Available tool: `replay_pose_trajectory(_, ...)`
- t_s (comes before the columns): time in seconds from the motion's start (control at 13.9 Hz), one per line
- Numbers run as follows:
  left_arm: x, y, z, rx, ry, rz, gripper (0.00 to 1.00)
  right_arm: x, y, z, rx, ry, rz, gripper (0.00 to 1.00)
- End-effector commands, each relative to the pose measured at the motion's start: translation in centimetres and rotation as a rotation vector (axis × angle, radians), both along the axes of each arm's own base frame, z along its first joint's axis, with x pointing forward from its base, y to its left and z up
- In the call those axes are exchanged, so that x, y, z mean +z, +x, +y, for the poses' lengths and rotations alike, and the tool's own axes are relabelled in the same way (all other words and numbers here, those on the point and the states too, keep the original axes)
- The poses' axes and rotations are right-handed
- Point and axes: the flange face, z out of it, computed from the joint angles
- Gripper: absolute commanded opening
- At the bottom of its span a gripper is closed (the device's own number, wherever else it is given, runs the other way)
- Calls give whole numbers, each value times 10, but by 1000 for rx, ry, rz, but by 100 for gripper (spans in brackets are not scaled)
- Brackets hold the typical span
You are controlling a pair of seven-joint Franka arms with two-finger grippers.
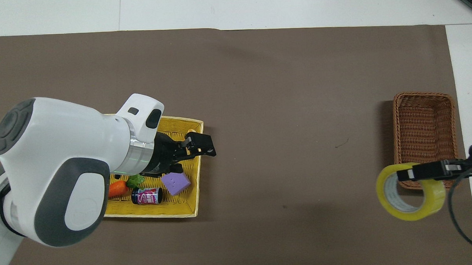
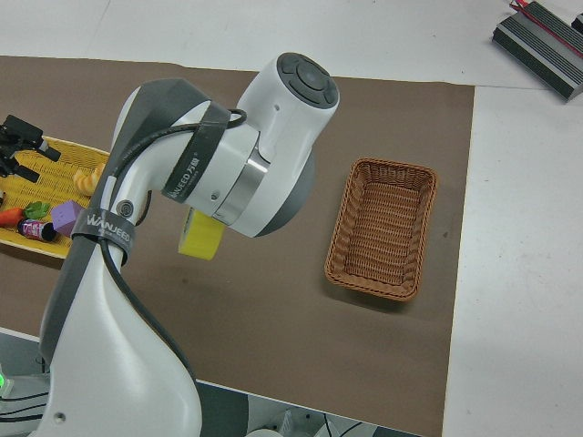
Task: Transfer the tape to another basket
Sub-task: 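Carry the tape with the right gripper while the left gripper withdraws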
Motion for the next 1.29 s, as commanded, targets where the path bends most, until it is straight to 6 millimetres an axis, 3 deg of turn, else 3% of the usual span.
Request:
replay_pose_trajectory(0.0,4,17,40,-63,96,-80,100,5,-6,-46,53,-163,-43,0)
replay_pose_trajectory(0.22,7,45,107,-143,113,-174,100,6,12,-73,63,-350,-124,0)
replay_pose_trajectory(0.36,14,54,135,-174,170,-217,100,-1,30,-73,132,-458,-154,0)
replay_pose_trajectory(0.5,20,53,141,-218,281,-235,100,-31,67,-67,306,-566,-215,0)
replay_pose_trajectory(0.79,38,59,170,-216,366,-223,100,-105,116,-84,653,-785,-259,0)
replay_pose_trajectory(0.93,37,63,177,-209,364,-210,100,-124,127,-83,742,-852,-261,0)
replay_pose_trajectory(1.08,36,65,188,-193,363,-200,100,-149,138,-68,820,-882,-270,0)
replay_pose_trajectory(1.22,47,63,192,-191,360,-198,100,-157,137,-59,847,-892,-280,0)
